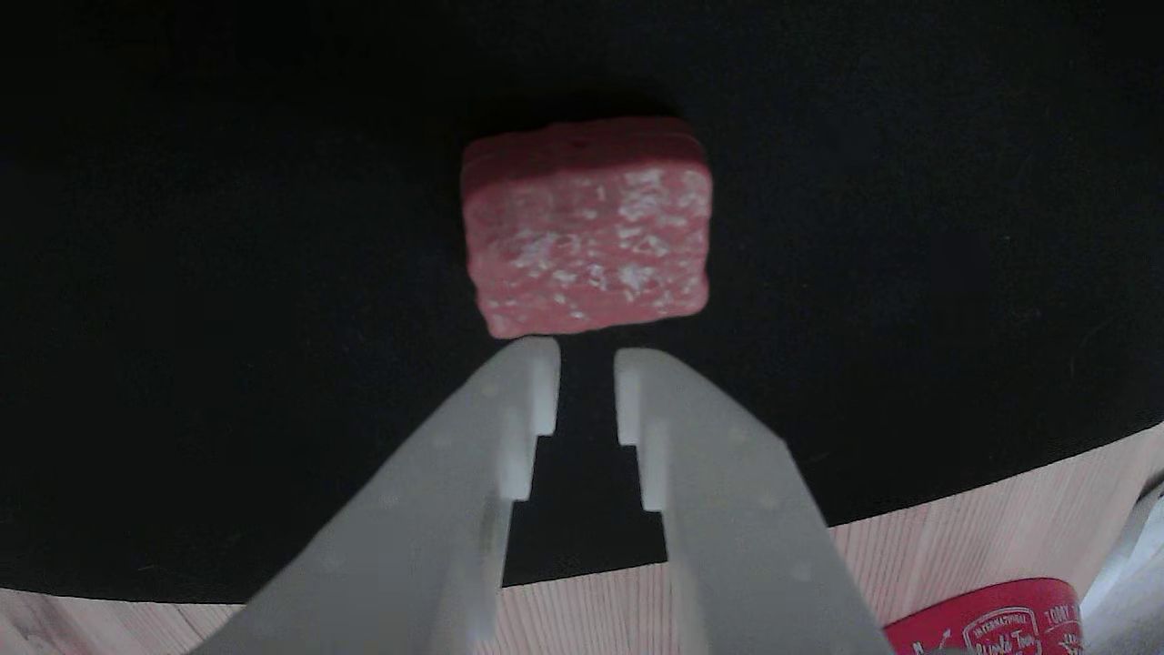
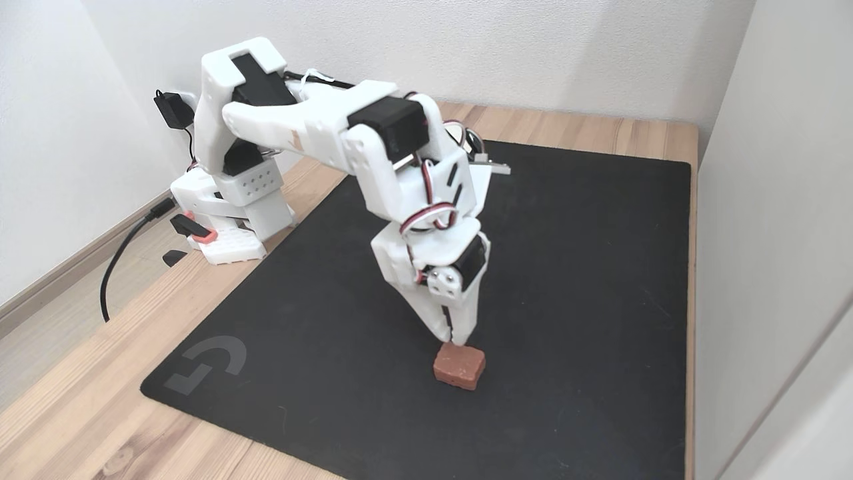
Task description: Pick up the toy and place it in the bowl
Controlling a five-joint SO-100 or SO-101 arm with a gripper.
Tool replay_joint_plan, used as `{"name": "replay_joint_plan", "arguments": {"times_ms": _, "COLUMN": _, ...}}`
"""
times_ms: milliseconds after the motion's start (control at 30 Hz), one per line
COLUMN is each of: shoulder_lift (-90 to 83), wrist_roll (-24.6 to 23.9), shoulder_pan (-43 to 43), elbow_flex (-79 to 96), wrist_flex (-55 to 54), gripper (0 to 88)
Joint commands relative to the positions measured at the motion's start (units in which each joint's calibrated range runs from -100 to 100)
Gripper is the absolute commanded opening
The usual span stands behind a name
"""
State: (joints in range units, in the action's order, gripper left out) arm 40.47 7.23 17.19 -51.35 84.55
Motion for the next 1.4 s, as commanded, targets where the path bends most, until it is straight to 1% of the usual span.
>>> {"name": "replay_joint_plan", "arguments": {"times_ms": 0, "shoulder_lift": -0.4, "wrist_roll": 0.4, "shoulder_pan": 0.5, "elbow_flex": -1.9, "wrist_flex": 0.3, "gripper": 2.6}}
{"name": "replay_joint_plan", "arguments": {"times_ms": 200, "shoulder_lift": -0.4, "wrist_roll": 0.3, "shoulder_pan": 0.6, "elbow_flex": -1.9, "wrist_flex": 0.3, "gripper": 3.3}}
{"name": "replay_joint_plan", "arguments": {"times_ms": 233, "shoulder_lift": -0.4, "wrist_roll": 0.3, "shoulder_pan": 0.6, "elbow_flex": -1.9, "wrist_flex": 0.4, "gripper": 5.3}}
{"name": "replay_joint_plan", "arguments": {"times_ms": 300, "shoulder_lift": -0.4, "wrist_roll": 0.3, "shoulder_pan": 0.6, "elbow_flex": -1.9, "wrist_flex": 0.4, "gripper": 12.4}}
{"name": "replay_joint_plan", "arguments": {"times_ms": 333, "shoulder_lift": -0.4, "wrist_roll": 0.3, "shoulder_pan": 0.6, "elbow_flex": -1.9, "wrist_flex": 0.9, "gripper": 19.9}}
{"name": "replay_joint_plan", "arguments": {"times_ms": 400, "shoulder_lift": -0.4, "wrist_roll": 0.3, "shoulder_pan": 0.6, "elbow_flex": -2.0, "wrist_flex": 1.2, "gripper": 23.8}}
{"name": "replay_joint_plan", "arguments": {"times_ms": 700, "shoulder_lift": -0.4, "wrist_roll": 0.3, "shoulder_pan": 0.6, "elbow_flex": -1.9, "wrist_flex": 1.6, "gripper": 24.4}}
{"name": "replay_joint_plan", "arguments": {"times_ms": 967, "shoulder_lift": -0.3, "wrist_roll": 0.3, "shoulder_pan": 0.7, "elbow_flex": -1.9, "wrist_flex": 4.7, "gripper": 24.6}}
{"name": "replay_joint_plan", "arguments": {"times_ms": 1367, "shoulder_lift": -0.3, "wrist_roll": 0.3, "shoulder_pan": 0.8, "elbow_flex": -1.9, "wrist_flex": 4.9, "gripper": 24.8}}
